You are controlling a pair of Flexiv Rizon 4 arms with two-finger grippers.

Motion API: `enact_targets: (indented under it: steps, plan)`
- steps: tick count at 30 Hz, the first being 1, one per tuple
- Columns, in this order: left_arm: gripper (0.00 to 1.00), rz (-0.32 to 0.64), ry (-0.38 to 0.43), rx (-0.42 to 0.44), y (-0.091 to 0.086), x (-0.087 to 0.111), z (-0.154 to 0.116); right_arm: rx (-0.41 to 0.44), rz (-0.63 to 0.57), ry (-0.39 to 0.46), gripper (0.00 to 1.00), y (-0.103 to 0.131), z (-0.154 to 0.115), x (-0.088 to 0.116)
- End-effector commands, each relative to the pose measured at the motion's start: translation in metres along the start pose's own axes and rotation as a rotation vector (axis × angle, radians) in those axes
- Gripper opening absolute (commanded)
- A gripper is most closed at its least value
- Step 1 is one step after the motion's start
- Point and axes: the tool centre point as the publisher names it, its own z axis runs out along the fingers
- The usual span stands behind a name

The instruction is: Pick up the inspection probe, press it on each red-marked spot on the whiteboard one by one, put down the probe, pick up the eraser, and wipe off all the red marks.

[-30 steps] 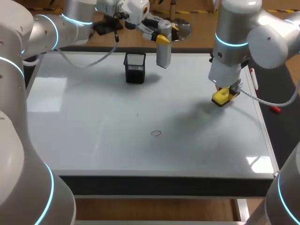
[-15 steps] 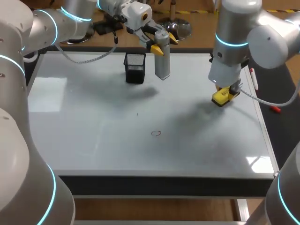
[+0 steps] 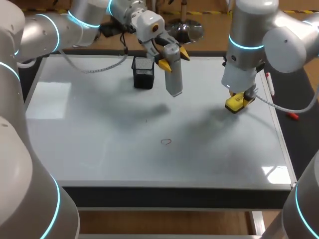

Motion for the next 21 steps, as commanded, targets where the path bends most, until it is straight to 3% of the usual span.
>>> enact_targets:
  steps: [1, 21]
  plan:
    - [0.00, 0.016, -0.132, -0.055, -0.010, 0.024, 0.023, 0.002, -0.001, 0.001, 0.00, 0.000, -0.001, 0.000]
    - [0.00, -0.012, -0.112, -0.023, -0.005, 0.090, 0.069, 0.002, -0.001, 0.001, 0.00, 0.000, -0.001, 0.000]
